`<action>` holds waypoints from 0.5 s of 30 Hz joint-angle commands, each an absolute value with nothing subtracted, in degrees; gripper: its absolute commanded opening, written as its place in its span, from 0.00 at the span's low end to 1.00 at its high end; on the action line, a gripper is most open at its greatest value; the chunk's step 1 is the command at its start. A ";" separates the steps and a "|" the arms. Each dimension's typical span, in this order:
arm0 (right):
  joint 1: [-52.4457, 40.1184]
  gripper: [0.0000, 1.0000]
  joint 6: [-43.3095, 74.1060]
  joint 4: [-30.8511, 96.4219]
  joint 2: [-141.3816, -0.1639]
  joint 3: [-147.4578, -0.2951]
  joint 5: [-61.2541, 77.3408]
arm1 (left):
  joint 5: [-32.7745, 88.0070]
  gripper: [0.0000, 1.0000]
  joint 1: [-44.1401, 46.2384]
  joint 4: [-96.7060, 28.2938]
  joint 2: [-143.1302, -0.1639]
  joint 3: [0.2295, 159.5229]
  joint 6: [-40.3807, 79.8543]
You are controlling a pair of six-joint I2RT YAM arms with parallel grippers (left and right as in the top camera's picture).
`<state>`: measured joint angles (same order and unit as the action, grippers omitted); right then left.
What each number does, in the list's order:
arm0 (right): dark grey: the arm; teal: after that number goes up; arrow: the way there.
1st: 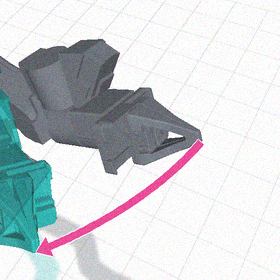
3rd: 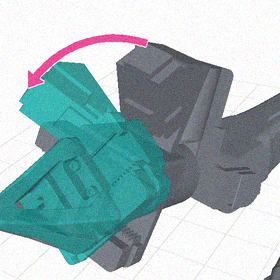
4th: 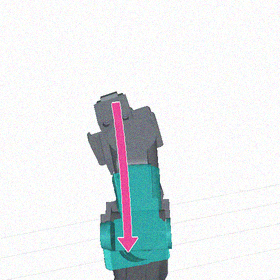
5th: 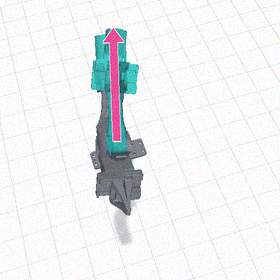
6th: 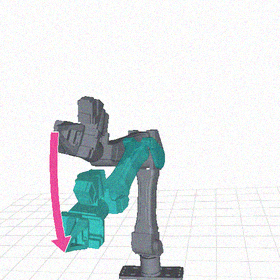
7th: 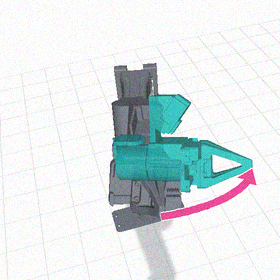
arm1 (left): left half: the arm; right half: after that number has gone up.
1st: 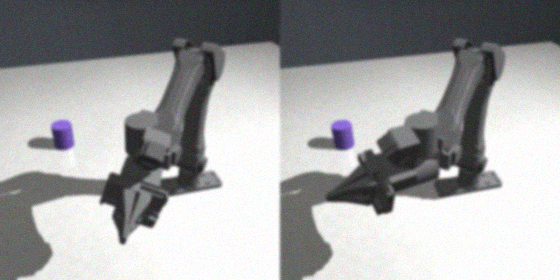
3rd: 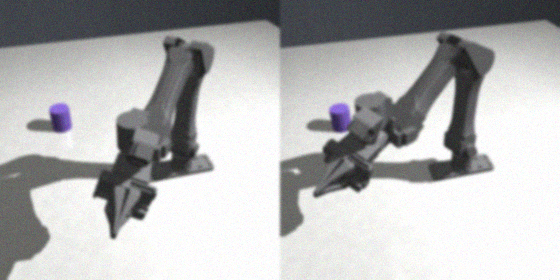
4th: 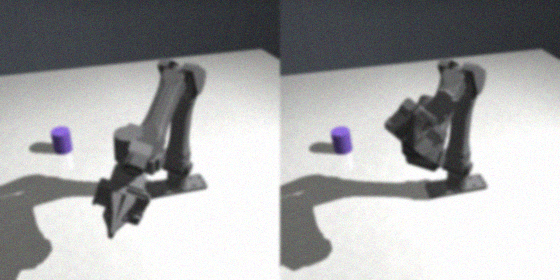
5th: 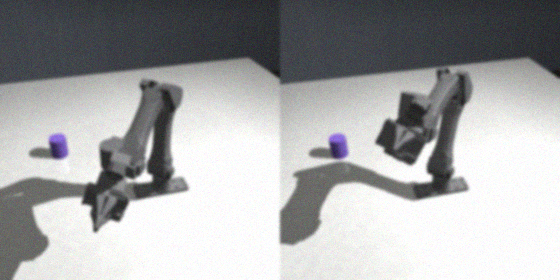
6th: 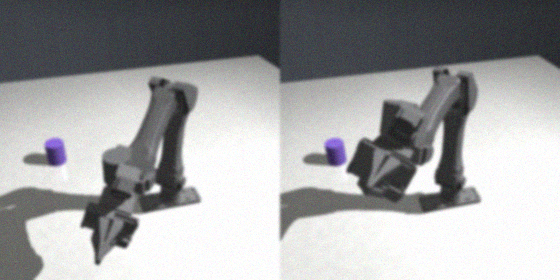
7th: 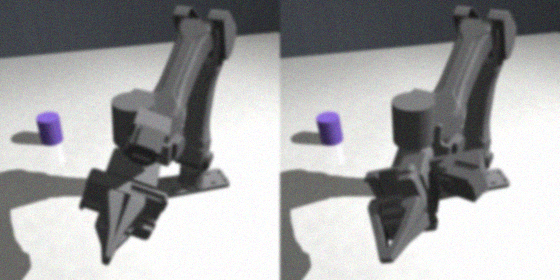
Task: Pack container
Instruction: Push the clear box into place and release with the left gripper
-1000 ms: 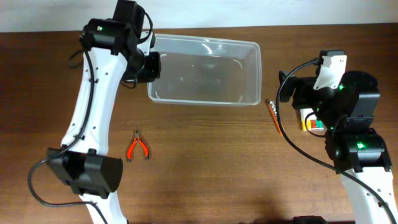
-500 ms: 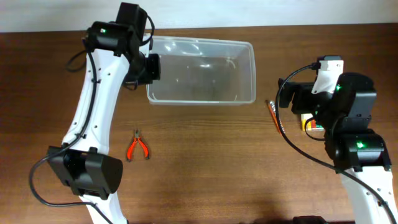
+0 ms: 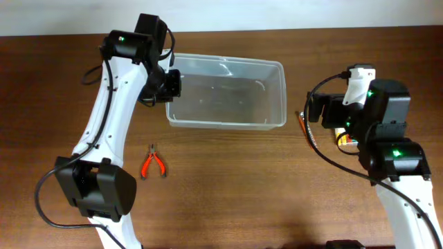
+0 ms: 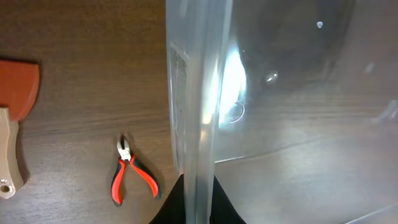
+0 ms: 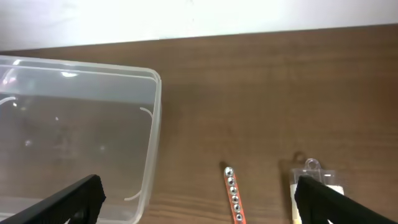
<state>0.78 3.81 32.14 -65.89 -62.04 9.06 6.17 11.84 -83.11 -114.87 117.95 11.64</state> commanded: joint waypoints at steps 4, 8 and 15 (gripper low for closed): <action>1.15 0.99 3.18 33.23 -67.42 -63.44 8.36 | 8.64 0.02 12.01 -81.82 -113.12 116.46 10.59; 1.15 0.99 3.18 33.74 -67.61 -63.44 8.36 | 9.17 0.02 12.01 -79.90 -113.12 112.18 10.57; 1.15 0.99 3.18 34.00 -67.61 -63.44 8.36 | 9.21 0.02 12.01 -76.18 -113.12 107.87 10.68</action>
<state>0.78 3.79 33.76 -67.46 -62.04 9.06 7.07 11.88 -77.76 -114.85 108.75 11.53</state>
